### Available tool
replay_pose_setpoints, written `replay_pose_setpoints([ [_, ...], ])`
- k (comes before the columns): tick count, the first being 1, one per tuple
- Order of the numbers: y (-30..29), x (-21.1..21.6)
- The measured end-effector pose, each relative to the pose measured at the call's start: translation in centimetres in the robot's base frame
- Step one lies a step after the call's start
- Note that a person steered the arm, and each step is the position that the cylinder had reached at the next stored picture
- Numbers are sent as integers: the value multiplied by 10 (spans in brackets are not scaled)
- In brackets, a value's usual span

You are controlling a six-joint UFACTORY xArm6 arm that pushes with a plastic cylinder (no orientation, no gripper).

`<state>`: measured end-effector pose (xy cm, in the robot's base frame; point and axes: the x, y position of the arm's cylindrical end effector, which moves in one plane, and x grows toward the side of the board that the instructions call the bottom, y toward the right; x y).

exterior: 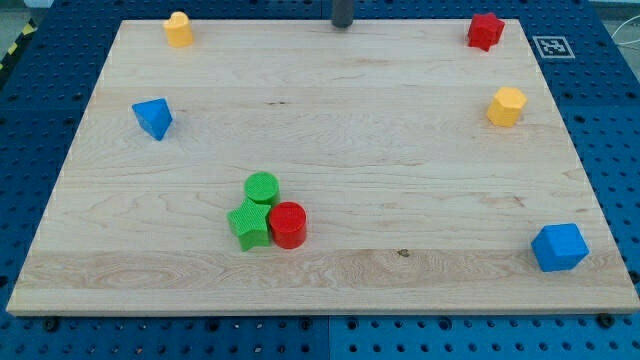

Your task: Point your arm at the red star

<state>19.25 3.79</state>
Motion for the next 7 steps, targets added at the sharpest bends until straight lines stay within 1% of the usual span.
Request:
replay_pose_setpoints([
  [1,34,13],
  [3,116,72],
  [4,177,82],
  [5,247,82],
  [6,304,73],
  [7,307,47],
])
